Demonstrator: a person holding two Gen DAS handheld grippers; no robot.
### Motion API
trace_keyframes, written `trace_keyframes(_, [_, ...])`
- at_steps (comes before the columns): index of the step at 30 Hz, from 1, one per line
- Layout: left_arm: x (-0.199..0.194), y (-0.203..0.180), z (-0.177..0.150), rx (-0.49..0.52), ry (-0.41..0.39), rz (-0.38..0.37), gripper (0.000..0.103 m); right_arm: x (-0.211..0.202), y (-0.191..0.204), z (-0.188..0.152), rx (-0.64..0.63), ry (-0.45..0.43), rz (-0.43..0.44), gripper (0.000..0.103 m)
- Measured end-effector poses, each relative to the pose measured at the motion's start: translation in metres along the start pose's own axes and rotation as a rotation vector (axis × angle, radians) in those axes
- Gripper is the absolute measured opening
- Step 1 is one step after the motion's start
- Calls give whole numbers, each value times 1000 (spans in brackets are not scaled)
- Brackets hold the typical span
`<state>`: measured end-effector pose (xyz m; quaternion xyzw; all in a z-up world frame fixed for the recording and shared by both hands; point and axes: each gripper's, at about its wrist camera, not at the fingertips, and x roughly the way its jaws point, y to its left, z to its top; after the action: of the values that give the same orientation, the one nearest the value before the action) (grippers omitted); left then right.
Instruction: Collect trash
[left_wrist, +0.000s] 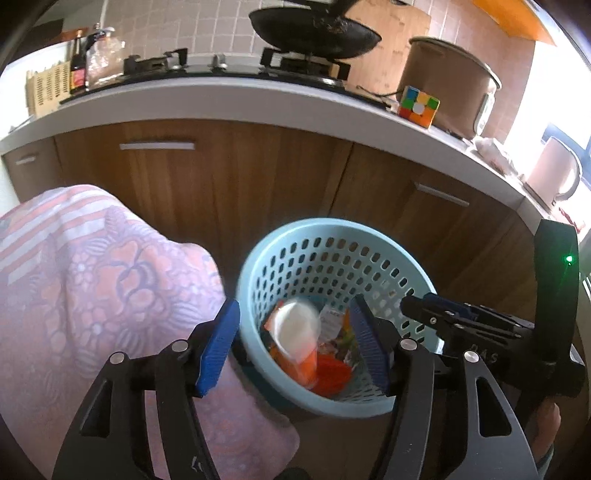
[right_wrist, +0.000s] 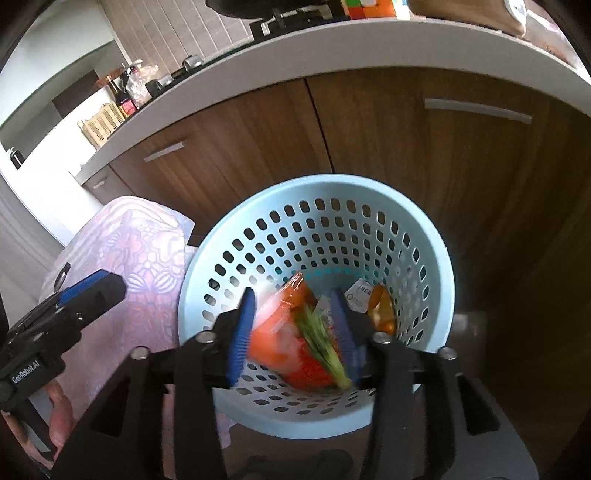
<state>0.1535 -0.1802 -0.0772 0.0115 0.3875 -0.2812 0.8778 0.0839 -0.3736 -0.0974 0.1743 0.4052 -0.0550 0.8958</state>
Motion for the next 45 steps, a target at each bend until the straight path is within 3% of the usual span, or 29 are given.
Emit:
trace_keyframes(9, [-63,19,-1,-53,-141,27,77,-42,34,7,-55,-109,39,45])
trace_keyframes(16, [-123,24,-8,-47,-277,138,89,-84,79,3,-152,-244,42,53])
trace_keyframes(18, [-138,26,-12,-51,-310,166,89,-97,93,0,-184,-296,29,59])
trace_keyframes(26, [-183,35,-32,-75,-387,231,89,-132,125,-18,-269,-429,10,59])
trace_keyframes(37, [-201,47,-58,-97,-450,313,90,-143,148,-36,-296,-512,7,59])
trace_keyframes(40, [-203,49,-60,-92,-461,331,90,-148,156,-39,-315,-542,-48,59])
trace_keyframes(45, [-209,48,-62,-82,-475,346,90,-148,159,-38,-307,-528,-37,59])
